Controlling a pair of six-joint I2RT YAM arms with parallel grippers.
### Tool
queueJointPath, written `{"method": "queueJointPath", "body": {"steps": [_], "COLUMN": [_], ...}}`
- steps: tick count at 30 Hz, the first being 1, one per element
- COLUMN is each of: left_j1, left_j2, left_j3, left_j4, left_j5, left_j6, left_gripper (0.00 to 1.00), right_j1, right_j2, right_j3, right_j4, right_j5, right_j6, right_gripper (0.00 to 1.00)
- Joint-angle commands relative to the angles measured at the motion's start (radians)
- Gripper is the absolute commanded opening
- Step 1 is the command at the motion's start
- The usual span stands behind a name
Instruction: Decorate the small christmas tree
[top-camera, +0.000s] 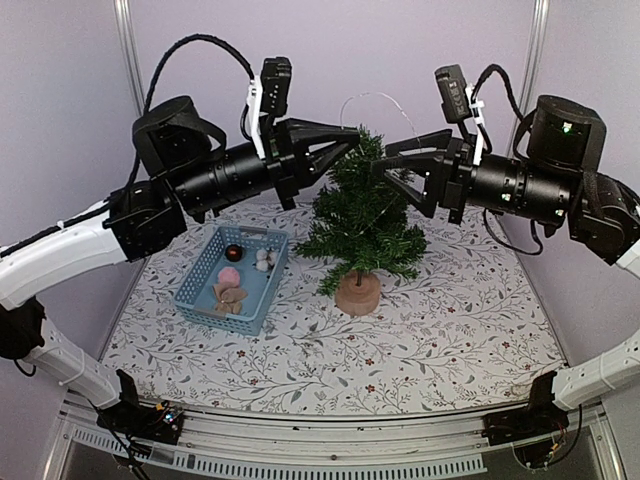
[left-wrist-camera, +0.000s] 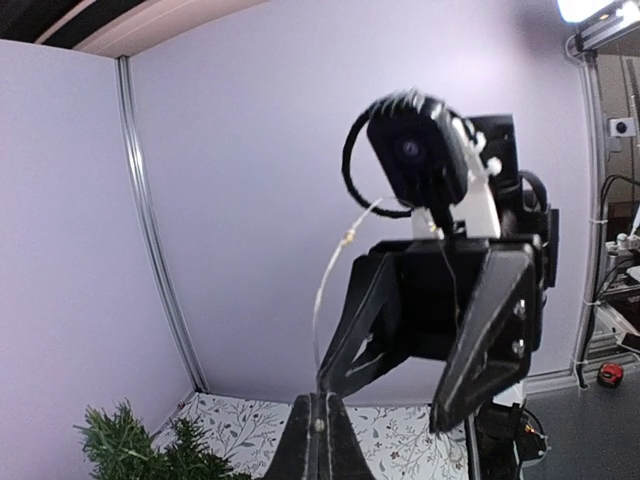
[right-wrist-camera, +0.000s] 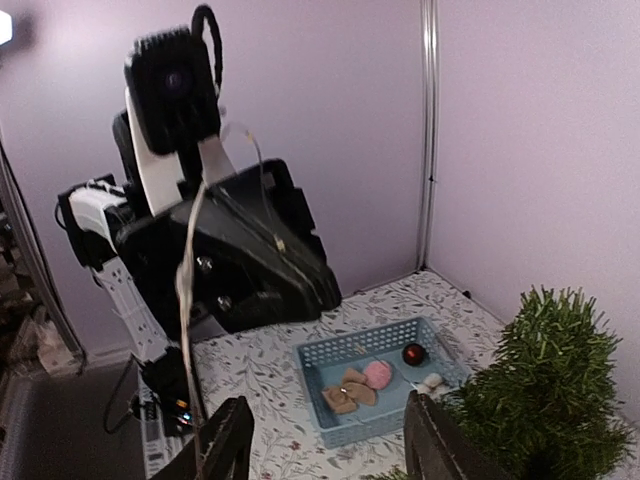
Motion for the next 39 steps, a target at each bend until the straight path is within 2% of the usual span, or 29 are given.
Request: {"method": "queueJointPath", "body": {"steps": [1, 3, 5, 13, 21, 27, 31, 39], "left_j1": [0.008, 0.008, 0.008, 0.01, 0.017, 0.039, 0.089, 0.153], "left_j2": [-0.004, -0.001, -0.002, -0.003, -0.004, -0.019, -0.036, -0.008], "left_j3": [0.094, 0.112, 0.127, 0.159, 0.159, 0.13, 0.141, 0.25], "left_j4": [-0.048, -0.067, -0.084, -0.121, -0.116, -0.124, -0.195, -0.48], "left_j5": [0.04, 0.04, 0.033, -0.008, -0.028, -0.057, -0.092, -0.049], "left_j6": [-0.042, -0.042, -0.042, -0.043, -0.042, -0.081, -0.107, -0.118], "left_gripper": [0.0, 0.0, 0.0, 0.0, 0.0, 0.0, 0.0, 0.0], "right_j1": [-0.009, -0.011, -0.01, -0.01, -0.011, -0.011, -0.018, -0.055], "right_j2": [-0.04, -0.04, -0.036, -0.051, -0.064, -0.054, -0.085, -0.077], "right_j3": [-0.083, -0.114, -0.135, -0.231, -0.277, -0.246, -0.208, -0.07], "right_j4": [0.1, 0.129, 0.152, 0.236, 0.272, 0.258, 0.199, -0.025], "right_j5": [0.02, 0.008, -0.004, -0.037, -0.062, -0.046, 0.015, 0.147], "right_j6": [0.043, 0.046, 0.053, 0.091, 0.11, 0.097, 0.107, 0.126], "right_gripper": [0.62, 0.67, 0.69, 0.64, 0.37, 0.0, 0.0, 0.0]}}
